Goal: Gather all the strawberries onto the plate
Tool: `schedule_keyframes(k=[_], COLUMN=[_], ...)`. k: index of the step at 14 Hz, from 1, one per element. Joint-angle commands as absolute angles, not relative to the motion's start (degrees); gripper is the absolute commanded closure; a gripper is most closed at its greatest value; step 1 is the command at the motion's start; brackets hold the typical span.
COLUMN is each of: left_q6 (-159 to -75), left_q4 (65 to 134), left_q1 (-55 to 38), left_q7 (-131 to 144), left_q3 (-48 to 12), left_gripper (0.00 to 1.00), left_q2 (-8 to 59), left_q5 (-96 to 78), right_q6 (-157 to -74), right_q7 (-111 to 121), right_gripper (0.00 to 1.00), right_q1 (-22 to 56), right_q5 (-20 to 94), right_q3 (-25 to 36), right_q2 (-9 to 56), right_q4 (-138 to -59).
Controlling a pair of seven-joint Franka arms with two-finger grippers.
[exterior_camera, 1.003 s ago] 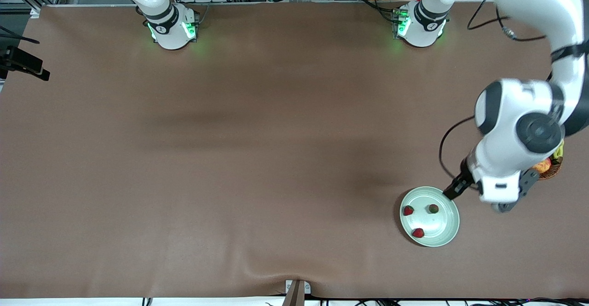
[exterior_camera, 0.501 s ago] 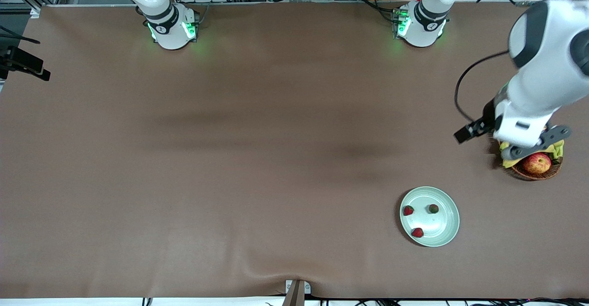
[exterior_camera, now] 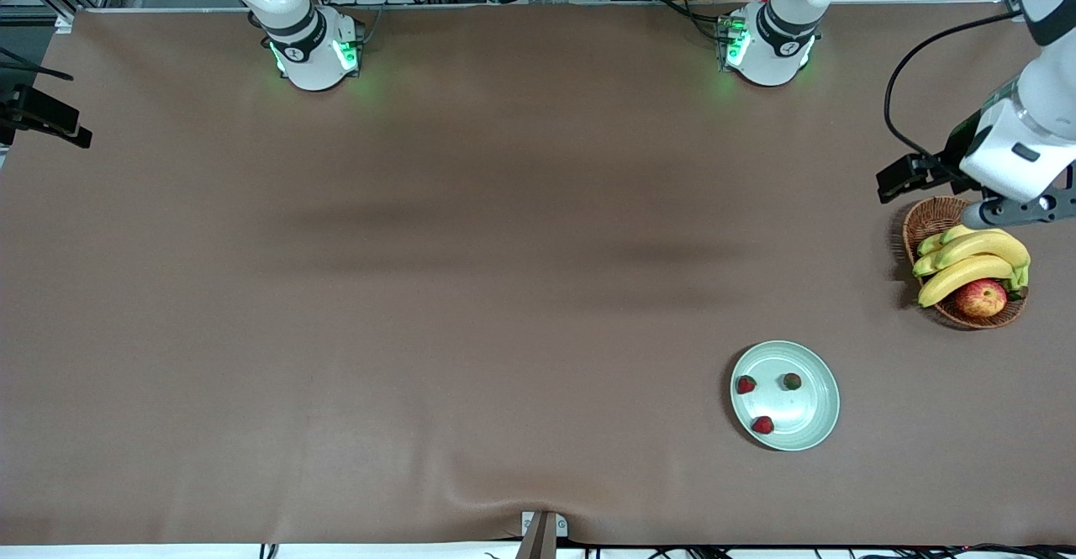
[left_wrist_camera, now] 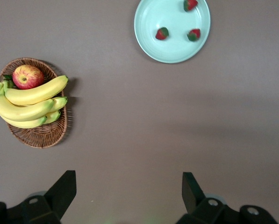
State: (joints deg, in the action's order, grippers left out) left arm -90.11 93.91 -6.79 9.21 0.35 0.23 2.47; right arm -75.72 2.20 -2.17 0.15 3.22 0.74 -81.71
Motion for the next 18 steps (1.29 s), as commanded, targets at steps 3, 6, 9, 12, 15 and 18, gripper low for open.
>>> schedule_keyframes(k=[3,6,9,12,15,18], left_q6=[-85.0,-84.64,-85.25,-86.57,-87.1,-87.1], left_q4=[92.65,91.15,89.91,90.0,90.0,90.09], left_q1=[-6.33,-6.42,-6.42,-6.42,-6.94,-7.03], left_q7=[-2.35,-3.96,-3.25,-1.24,0.44,0.35], left_q3=[0.0,-0.26,-0.35,-0.35,-0.35,-0.35], left_gripper=[0.0,0.0,0.0,0.0,0.0,0.0], left_q2=[-2.81,-2.9,-2.55,-2.2,-1.93,-1.76], left_q5=[1.76,1.85,1.32,-0.26,-0.97,-0.7], right_q6=[-75.67,-76.37,-76.46,-76.46,-76.46,-76.46], right_q7=[1.84,1.76,1.76,1.76,1.76,1.76], right_gripper=[0.0,0.0,0.0,0.0,0.0,0.0], right_q1=[-1.32,-0.79,-0.79,-0.79,-0.79,-0.88], right_q5=[-0.7,-0.7,-0.79,-0.79,-0.88,-1.05], right_q3=[2.99,3.08,3.08,3.08,3.08,3.08], right_q2=[0.97,1.14,1.23,1.23,1.14,1.14], right_q4=[-81.12,-81.12,-81.12,-81.12,-81.12,-81.12])
